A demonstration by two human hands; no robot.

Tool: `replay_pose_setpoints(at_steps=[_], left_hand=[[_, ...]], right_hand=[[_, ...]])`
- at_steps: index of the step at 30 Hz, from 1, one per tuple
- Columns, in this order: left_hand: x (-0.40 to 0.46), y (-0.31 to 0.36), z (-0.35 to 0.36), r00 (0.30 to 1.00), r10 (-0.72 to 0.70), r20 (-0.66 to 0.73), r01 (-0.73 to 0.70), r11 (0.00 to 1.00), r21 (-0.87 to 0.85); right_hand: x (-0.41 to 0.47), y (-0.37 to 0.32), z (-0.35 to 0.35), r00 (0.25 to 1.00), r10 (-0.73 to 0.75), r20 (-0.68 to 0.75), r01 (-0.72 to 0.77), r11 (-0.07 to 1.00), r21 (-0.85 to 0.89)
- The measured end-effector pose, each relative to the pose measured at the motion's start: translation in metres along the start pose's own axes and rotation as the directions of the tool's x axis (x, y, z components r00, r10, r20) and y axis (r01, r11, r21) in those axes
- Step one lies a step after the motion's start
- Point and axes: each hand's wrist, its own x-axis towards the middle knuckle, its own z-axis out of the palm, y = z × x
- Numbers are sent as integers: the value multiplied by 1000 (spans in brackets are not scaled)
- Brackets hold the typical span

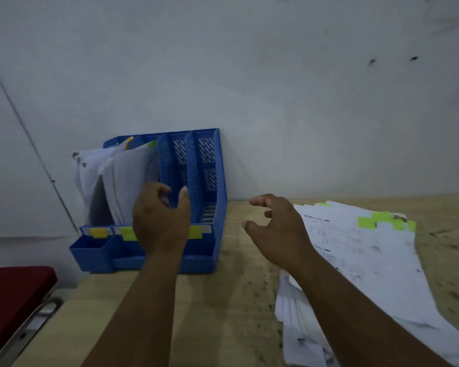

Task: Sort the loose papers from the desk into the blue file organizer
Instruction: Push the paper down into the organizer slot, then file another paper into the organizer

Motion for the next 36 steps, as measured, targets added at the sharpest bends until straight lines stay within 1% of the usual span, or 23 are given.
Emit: replay_pose_setpoints(at_steps=[1, 3, 5, 6, 8, 10, 11, 12, 15, 19, 20, 22, 26, 30, 33, 34, 36], left_hand=[[-16, 12, 3, 998, 24, 64, -22, 999, -40], [-47, 35, 12, 980, 40, 197, -20, 994, -104], [-77, 58, 26, 941, 26, 339, 29, 988, -154], [-86, 64, 31, 913, 1, 407, 77, 982, -174], [-100, 72, 43, 828, -39, 560, 152, 976, -157], [-115, 81, 57, 716, -60, 695, 163, 983, -84], [-122, 83, 64, 678, -69, 731, 169, 984, -63], [-129, 85, 70, 659, -72, 749, 173, 983, -58], [-152, 82, 85, 663, -72, 745, 179, 982, -65], [-167, 72, 95, 656, -88, 749, 160, 987, -23], [-169, 71, 96, 664, -86, 743, 166, 985, -35], [-168, 70, 96, 701, -75, 709, 187, 979, -82], [-167, 67, 97, 777, -31, 629, 168, 973, -159], [-164, 70, 93, 816, -48, 577, 221, 947, -234], [-161, 72, 89, 799, -119, 589, 310, 922, -234], [-159, 74, 89, 778, -156, 608, 365, 900, -236], [-155, 73, 87, 714, -218, 665, 477, 847, -234]], right_hand=[[-4, 4, -5, 1000, 13, -8, -13, 1000, -10], [-10, 14, -17, 999, 42, -30, -43, 998, -41], [-17, 28, -35, 994, 78, -71, -83, 995, -62], [-19, 33, -41, 992, 92, -81, -98, 992, -75], [-23, 44, -54, 986, 131, -102, -145, 979, -144], [-28, 61, -72, 969, 203, -137, -230, 948, -219], [-29, 69, -80, 958, 246, -149, -277, 927, -251], [-31, 77, -88, 944, 290, -155, -324, 903, -284], [-37, 98, -101, 904, 395, -163, -428, 827, -365], [-39, 118, -104, 875, 459, -151, -477, 769, -426], [-39, 121, -103, 874, 464, -143, -475, 759, -446], [-40, 122, -100, 881, 452, -138, -461, 759, -460], [-40, 123, -98, 886, 443, -134, -452, 764, -460], [-39, 124, -100, 880, 455, -136, -467, 778, -421], [-40, 121, -99, 886, 444, -130, -458, 801, -386], [-39, 122, -101, 890, 438, -126, -453, 815, -362], [-39, 121, -102, 898, 426, -108, -438, 845, -306]])
